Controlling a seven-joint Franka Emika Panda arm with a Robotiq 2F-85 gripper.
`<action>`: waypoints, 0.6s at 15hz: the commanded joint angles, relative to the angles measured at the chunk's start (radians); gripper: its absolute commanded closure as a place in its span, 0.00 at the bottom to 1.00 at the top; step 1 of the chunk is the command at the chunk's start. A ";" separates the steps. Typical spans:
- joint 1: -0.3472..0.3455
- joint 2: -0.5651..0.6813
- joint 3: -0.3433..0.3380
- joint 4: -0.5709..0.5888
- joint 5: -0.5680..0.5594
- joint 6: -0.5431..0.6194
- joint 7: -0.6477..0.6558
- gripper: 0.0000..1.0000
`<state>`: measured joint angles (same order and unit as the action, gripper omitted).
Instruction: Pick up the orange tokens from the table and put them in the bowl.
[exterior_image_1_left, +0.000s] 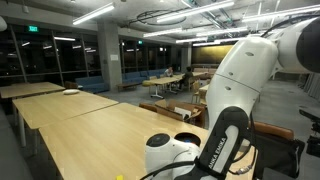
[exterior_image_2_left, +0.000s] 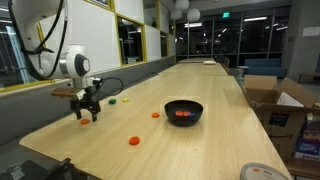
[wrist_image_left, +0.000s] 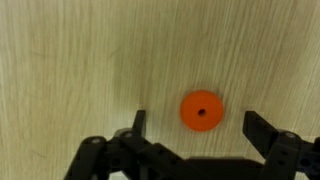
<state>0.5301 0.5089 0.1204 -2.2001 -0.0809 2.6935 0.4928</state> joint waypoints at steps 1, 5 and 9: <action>0.018 0.013 -0.022 0.034 -0.023 -0.025 0.004 0.26; 0.020 0.010 -0.026 0.040 -0.030 -0.043 0.005 0.56; 0.014 0.005 -0.020 0.059 -0.029 -0.093 0.006 0.85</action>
<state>0.5368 0.5138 0.1066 -2.1632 -0.0973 2.6445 0.4928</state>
